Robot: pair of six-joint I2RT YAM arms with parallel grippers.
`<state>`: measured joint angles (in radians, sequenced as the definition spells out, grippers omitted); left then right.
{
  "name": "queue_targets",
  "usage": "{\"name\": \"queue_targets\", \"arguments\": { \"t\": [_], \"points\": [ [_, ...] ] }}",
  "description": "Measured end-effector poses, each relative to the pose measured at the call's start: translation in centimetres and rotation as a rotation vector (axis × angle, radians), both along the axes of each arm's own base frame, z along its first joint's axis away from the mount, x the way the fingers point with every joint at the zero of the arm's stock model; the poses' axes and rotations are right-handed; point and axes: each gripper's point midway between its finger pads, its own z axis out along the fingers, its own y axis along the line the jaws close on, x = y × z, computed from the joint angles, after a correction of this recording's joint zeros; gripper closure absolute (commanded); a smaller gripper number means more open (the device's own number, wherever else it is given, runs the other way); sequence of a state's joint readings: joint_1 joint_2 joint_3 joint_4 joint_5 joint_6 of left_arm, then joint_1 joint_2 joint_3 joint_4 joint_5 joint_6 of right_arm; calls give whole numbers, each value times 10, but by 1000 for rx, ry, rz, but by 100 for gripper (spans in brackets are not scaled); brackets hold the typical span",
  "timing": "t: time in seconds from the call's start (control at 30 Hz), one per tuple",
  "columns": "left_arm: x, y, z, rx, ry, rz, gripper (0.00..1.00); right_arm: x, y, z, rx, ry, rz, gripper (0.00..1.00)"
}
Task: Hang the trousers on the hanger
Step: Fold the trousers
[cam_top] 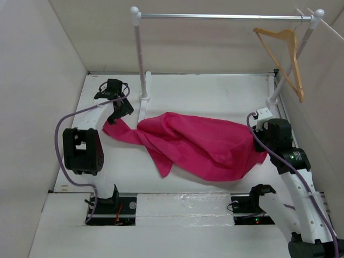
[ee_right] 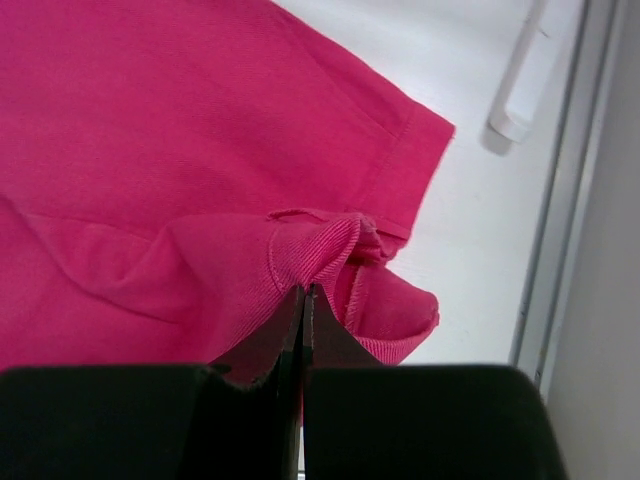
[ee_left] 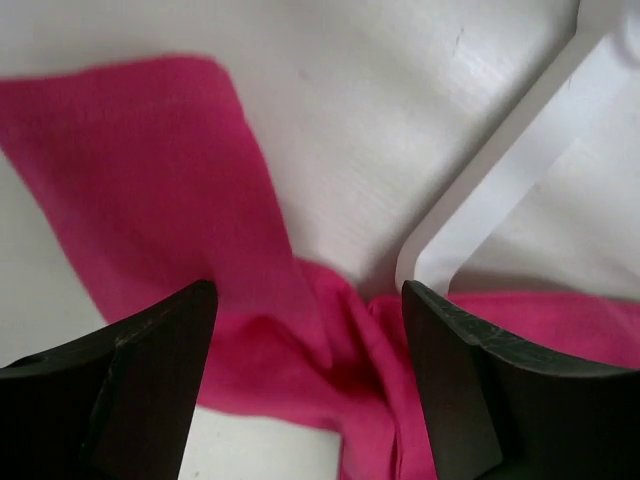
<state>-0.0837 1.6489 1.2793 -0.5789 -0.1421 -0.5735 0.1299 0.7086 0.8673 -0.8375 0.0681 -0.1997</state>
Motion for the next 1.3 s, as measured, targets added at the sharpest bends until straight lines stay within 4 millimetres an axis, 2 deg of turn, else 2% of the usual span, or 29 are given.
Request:
{"name": "queue_targets", "arguments": {
  "t": [0.07, 0.1, 0.13, 0.17, 0.2, 0.23, 0.27, 0.37, 0.4, 0.47, 0.53, 0.57, 0.63, 0.7, 0.73, 0.8, 0.83, 0.87, 0.9, 0.93, 0.97, 1.0, 1.17, 1.2, 1.23, 1.27, 1.3],
  "points": [
    [17, 4, -3, 29, 4, 5, 33, 1, 6, -2, 12, -1, 32, 100],
    [22, 7, -8, 49, 12, 9, 42, 2, 10, 0, 20, -10, 50, 100],
    [23, 10, -16, 69, 32, 12, 56, 2, 10, 0, 20, -11, 51, 100],
    [20, 14, -27, 89, 54, 10, 56, 3, 12, 1, 26, -16, 59, 100],
    [14, 16, -37, 103, 79, 10, 65, 5, 13, 2, 29, -22, 65, 100],
    [5, 19, -47, 117, 109, 8, 80, 6, 14, 2, 32, -21, 69, 100],
    [-3, 21, -54, 127, 137, 7, 100, 7, 14, 1, 33, -19, 72, 100],
    [-24, 26, -67, 155, 214, -1, 100, 11, 16, 1, 34, -7, 75, 100],
    [-25, 26, -66, 156, 218, 0, 100, 14, 17, 4, 36, -6, 79, 100],
    [-19, 24, -52, 146, 207, 3, 100, 18, 19, 12, 42, -16, 85, 100],
    [4, 19, -18, 116, 129, 10, 100, 23, 20, 28, 45, -48, 90, 100],
    [20, 15, 8, 98, 63, 16, 100, 25, 20, 39, 46, -72, 91, 100],
    [53, 10, 78, 59, -128, 36, 100, 25, 19, 63, 45, -126, 87, 100],
    [63, 10, 152, 29, -319, 65, 100, 21, 15, 89, 39, -189, 74, 100],
    [57, 14, 186, 19, -408, 91, 100, 18, 14, 99, 37, -215, 71, 100],
    [24, 35, 236, 29, -541, 173, 100, 9, 13, 113, 33, -259, 70, 100],
    [2, 47, 250, 42, -589, 219, 100, 4, 14, 116, 32, -269, 73, 100],
    [-17, 57, 255, 57, -621, 265, 90, -2, 14, 116, 32, -271, 79, 100],
    [-23, 60, 255, 63, -627, 280, 47, -8, 14, 115, 32, -268, 83, 100],
    [-60, 77, 242, 102, -624, 360, 47, -13, 14, 112, 33, -259, 89, 100],
    [-74, 83, 232, 119, -621, 399, 2, -17, 15, 109, 37, -251, 93, 100],
    [-87, 88, 214, 133, -600, 436, 1, -21, 16, 103, 38, -238, 100, 100],
    [-129, 113, 81, 176, -272, 580, 1, -57, 23, 45, 56, -79, 165, 100],
    [-135, 113, 65, 173, -218, 579, 1, -66, 22, 35, 55, -47, 172, 100],
    [-138, 112, 58, 169, -191, 568, 5, -73, 22, 28, 55, -22, 178, 100],
    [-137, 108, 58, 152, -193, 547, 22, -79, 21, 24, 55, -5, 184, 100],
    [-132, 105, 61, 134, -214, 534, 26, -81, 22, 23, 56, 1, 189, 100]
  ]
}}
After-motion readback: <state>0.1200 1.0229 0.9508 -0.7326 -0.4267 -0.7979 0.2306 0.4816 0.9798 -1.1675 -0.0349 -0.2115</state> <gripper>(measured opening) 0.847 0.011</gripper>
